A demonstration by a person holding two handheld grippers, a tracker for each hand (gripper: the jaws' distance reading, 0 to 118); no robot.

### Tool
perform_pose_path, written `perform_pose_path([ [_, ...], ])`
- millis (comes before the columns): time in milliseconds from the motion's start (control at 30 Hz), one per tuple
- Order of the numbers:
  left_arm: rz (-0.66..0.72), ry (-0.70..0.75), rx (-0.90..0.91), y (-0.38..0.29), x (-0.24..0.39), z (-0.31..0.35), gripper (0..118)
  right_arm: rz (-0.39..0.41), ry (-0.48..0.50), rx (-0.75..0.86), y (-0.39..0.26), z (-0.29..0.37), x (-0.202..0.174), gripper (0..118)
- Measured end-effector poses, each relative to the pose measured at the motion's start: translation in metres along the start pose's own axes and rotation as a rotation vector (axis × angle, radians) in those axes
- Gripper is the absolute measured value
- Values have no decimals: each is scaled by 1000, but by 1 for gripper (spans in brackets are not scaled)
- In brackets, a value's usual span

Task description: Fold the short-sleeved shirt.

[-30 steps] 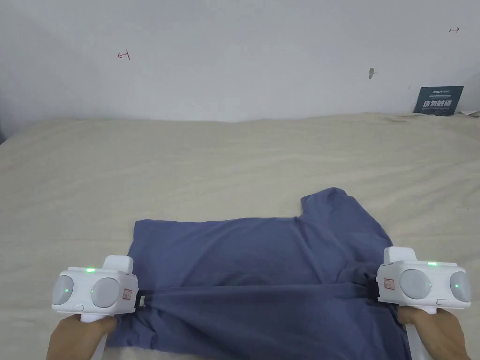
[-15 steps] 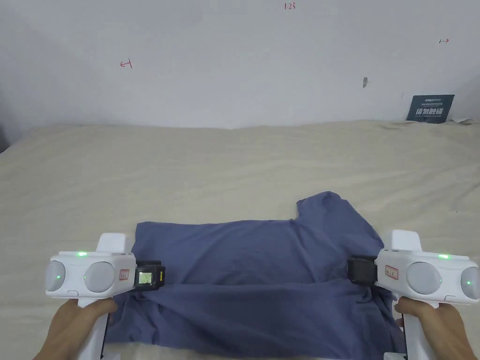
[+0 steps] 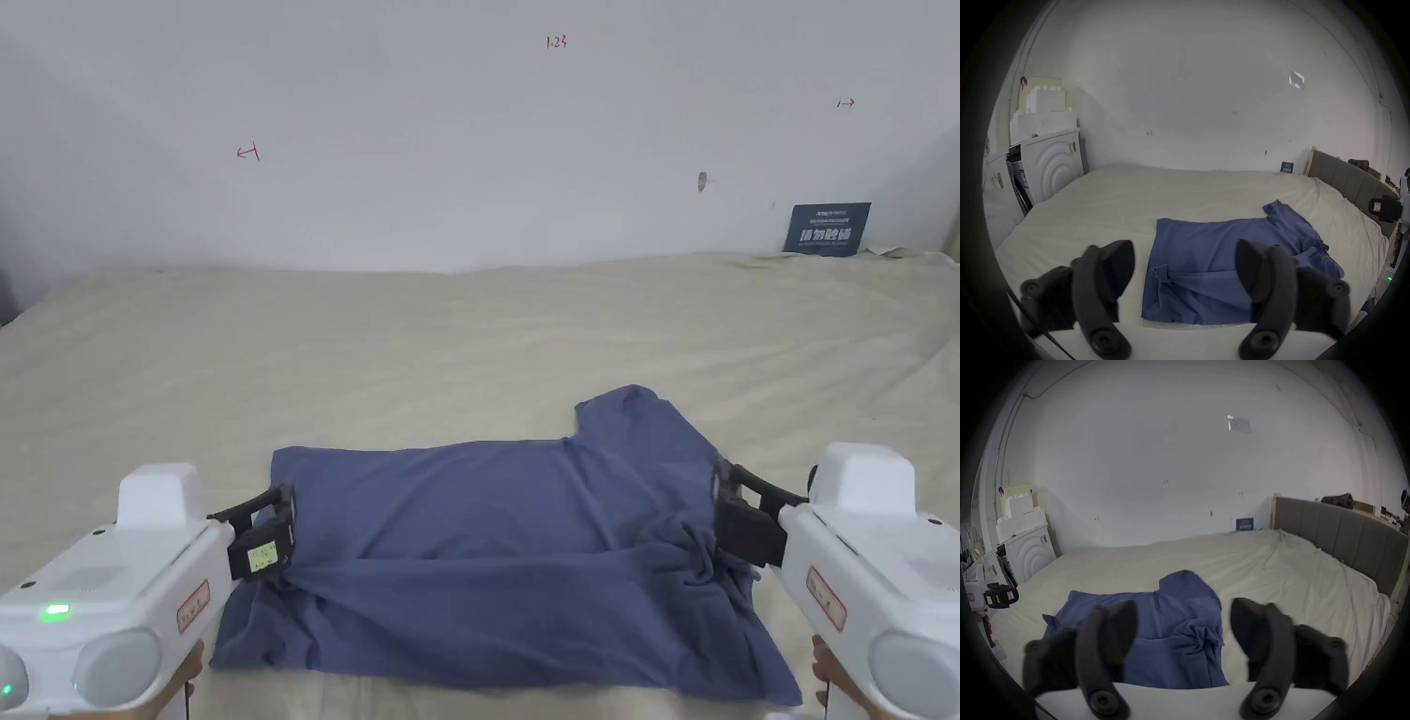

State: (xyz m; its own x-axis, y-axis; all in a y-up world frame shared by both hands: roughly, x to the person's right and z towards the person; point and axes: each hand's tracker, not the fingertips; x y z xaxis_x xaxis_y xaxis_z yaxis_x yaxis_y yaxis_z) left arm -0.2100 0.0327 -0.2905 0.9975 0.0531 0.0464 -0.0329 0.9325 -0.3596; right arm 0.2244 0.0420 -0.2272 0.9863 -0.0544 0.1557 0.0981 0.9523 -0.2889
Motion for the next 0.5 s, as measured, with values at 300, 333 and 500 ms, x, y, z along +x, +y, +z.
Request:
perform_pose_path([
  [300,-37,18,62,-34,4,39,0,71,-64,96,-30,47,-5,2],
  [333,-43,20,65,-38,3,40,0,83,-70,103,-34,50,-6,1],
  [500,-35,17,20,-51,-2,40,0,95,-74,108,-39,54,-7,0],
])
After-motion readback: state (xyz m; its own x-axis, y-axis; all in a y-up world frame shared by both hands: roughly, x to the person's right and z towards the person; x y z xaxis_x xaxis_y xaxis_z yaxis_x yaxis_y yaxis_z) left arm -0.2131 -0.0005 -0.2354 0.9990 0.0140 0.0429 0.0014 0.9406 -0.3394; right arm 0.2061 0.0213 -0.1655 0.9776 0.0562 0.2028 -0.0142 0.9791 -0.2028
